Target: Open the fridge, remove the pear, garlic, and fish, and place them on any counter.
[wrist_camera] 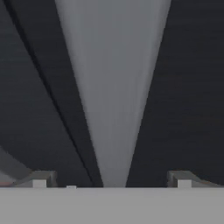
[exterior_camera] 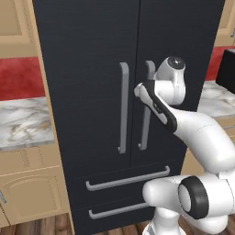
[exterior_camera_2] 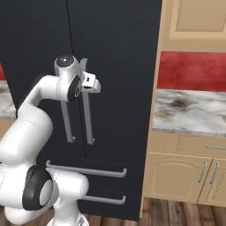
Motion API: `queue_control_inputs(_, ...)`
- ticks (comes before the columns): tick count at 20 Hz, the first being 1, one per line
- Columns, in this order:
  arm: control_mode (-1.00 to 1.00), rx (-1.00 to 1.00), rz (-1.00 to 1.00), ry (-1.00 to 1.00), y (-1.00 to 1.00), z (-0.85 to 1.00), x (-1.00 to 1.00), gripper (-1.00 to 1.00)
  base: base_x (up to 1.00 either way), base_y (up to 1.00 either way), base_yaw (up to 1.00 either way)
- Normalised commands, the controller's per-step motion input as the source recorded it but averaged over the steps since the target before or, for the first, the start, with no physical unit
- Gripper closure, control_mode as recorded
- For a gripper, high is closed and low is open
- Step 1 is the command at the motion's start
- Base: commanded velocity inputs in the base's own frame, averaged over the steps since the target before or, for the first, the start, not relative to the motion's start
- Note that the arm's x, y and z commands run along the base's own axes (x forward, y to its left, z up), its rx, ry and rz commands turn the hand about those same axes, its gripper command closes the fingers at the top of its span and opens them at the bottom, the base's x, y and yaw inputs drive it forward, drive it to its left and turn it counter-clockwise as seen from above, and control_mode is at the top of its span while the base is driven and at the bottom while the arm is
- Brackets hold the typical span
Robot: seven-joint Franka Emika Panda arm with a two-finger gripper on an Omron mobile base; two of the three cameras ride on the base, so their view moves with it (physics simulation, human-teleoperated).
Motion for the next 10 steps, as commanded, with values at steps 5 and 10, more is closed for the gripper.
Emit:
queue_control_inputs(5, -1.00, 0.00, -0.04, -0.06, 0.00, -0.21, 0.44, -1.00, 0.00, 0.00, 0.00)
queue_control_inputs(10, -1.00, 0.00, 0.00, -0.08, 0.00, -0.25, 0.31, -1.00, 0.00, 0.00, 0.00)
